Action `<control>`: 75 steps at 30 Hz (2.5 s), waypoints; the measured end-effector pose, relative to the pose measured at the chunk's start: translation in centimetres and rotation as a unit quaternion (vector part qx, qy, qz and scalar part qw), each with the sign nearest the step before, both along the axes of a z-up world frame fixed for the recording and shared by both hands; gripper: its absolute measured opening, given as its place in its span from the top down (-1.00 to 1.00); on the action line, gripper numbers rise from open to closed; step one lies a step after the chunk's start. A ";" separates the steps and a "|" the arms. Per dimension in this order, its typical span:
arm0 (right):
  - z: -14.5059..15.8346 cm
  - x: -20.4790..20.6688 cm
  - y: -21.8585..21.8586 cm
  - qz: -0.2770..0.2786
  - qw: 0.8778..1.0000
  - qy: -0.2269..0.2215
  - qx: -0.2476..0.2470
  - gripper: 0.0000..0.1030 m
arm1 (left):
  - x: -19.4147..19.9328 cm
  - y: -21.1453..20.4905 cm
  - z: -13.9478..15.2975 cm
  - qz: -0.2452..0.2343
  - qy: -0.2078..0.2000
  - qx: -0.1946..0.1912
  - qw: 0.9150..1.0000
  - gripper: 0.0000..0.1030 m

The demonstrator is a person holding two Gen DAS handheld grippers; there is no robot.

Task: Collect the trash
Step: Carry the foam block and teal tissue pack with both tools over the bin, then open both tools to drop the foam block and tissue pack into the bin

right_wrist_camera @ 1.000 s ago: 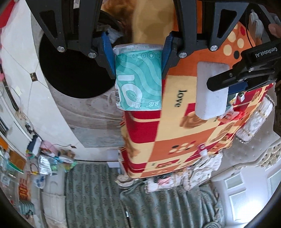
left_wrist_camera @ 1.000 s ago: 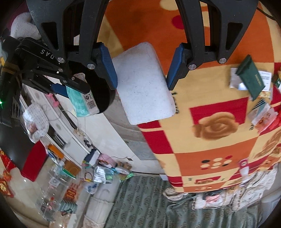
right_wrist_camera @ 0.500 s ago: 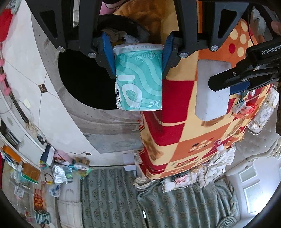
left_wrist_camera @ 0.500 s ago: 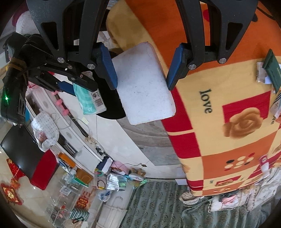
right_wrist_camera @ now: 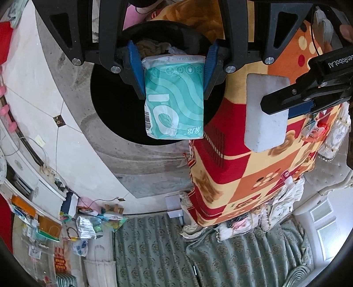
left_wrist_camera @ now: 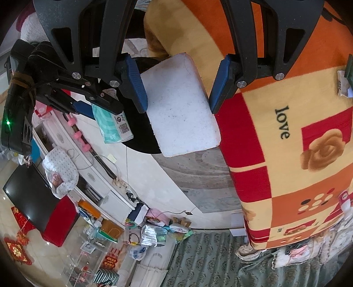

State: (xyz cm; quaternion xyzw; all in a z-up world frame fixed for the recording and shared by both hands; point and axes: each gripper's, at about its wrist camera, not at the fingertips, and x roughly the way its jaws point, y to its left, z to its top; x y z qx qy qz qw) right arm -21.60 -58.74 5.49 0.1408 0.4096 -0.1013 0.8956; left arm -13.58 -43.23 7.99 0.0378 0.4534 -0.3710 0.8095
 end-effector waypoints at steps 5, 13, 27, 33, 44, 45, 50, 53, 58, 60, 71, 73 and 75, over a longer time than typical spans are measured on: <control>-0.2 -0.2 -0.9 -0.009 1.000 0.002 0.004 0.11 | 0.1 -0.8 -0.3 -0.003 0.002 0.002 1.000 -0.09; -0.8 -0.6 -1.8 -0.019 1.000 0.007 0.009 0.11 | 0.3 -1.9 -0.7 -0.011 0.007 0.003 1.000 -0.09; -1.1 -1.1 -2.8 -0.029 0.999 0.009 0.014 0.08 | 0.3 -3.0 -1.6 -0.026 0.030 -0.010 0.999 -0.10; -1.1 -1.2 -3.3 -0.037 0.999 0.008 0.017 0.04 | 0.4 -3.1 -1.8 -0.028 0.047 -0.031 0.998 -0.16; -1.0 -1.6 -3.6 -0.049 0.998 0.006 0.028 -0.22 | 0.8 -2.4 -1.8 -0.019 0.065 -0.036 0.997 -0.22; -1.0 -1.6 -3.5 -0.048 0.998 0.007 0.028 -0.22 | 0.8 -2.3 -1.8 -0.019 0.065 -0.035 0.997 -0.22; -1.1 -1.2 -2.9 -0.038 0.999 0.011 0.028 -0.22 | 0.9 -1.3 -1.3 -0.004 0.052 -0.025 0.998 -0.22; -1.0 -1.0 -2.3 -0.031 0.999 0.011 0.026 -0.22 | 0.9 -0.4 -1.2 0.006 0.043 -0.017 0.999 -0.22; -0.9 -0.2 -0.8 -0.016 1.000 0.012 0.022 -0.23 | 0.9 1.4 -1.1 0.020 0.029 0.001 0.999 -0.22; -0.9 0.1 -0.2 -0.009 1.000 0.014 0.022 -0.24 | 0.9 2.4 -0.9 0.029 0.019 0.010 0.999 -0.22; -0.7 3.5 6.2 0.060 0.998 0.022 0.019 -0.29 | 1.5 11.5 -0.6 0.112 -0.006 0.043 0.993 -0.22; -0.8 4.5 7.7 0.077 0.996 0.024 0.022 -0.30 | 1.9 13.2 -0.5 0.127 -0.007 0.047 0.991 -0.22; -0.8 5.5 9.7 0.100 0.994 0.025 0.026 -0.30 | 2.2 15.4 -0.3 0.145 -0.010 0.050 0.988 -0.22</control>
